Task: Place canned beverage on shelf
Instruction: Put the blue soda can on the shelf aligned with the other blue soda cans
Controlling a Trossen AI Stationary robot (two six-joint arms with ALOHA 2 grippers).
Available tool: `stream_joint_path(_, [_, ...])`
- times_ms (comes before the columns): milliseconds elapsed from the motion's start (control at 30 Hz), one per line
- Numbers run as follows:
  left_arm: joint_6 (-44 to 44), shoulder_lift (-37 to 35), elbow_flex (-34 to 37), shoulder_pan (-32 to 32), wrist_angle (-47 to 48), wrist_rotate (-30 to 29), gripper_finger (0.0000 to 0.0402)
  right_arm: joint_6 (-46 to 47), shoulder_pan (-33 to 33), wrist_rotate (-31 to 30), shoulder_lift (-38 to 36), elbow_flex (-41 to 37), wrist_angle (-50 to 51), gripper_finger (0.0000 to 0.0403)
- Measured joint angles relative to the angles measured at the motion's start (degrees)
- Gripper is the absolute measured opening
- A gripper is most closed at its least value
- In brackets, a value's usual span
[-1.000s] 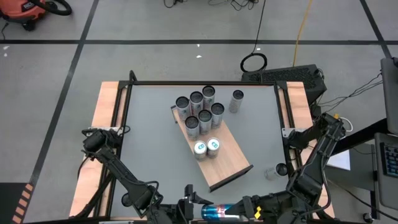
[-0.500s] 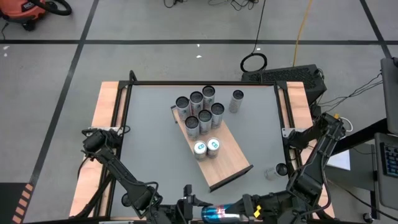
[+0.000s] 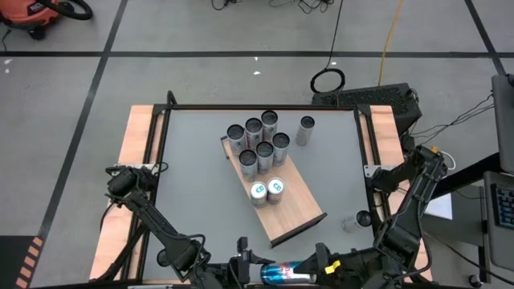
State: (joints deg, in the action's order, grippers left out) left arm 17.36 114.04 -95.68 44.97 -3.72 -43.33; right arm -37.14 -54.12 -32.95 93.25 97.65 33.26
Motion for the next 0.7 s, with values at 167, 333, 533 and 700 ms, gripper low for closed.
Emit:
stream_joint_path(167, [-3.6,0.0,0.0,0.0,-0.4,-0.8,0.023,17.6,-0.4,-0.1,0.0,0.0,0.3,0.0275])
stream_joint_path(333, [-6.7,0.0,0.0,0.0,-0.6,-0.8,0.0229,39.3,-0.7,-2.8,0.0,0.0,0.4,0.0278])
stream_joint_path(533, [-10.9,0.0,0.0,0.0,-2.0,-0.9,0.0229,57.7,-1.3,-4.3,0.0,-1.1,2.0,0.0279])
stream_joint_path(700, [-13.3,0.0,0.0,0.1,-1.9,-4.1,0.0229,63.0,-4.1,-13.7,0.1,-7.6,-1.4,0.0279])
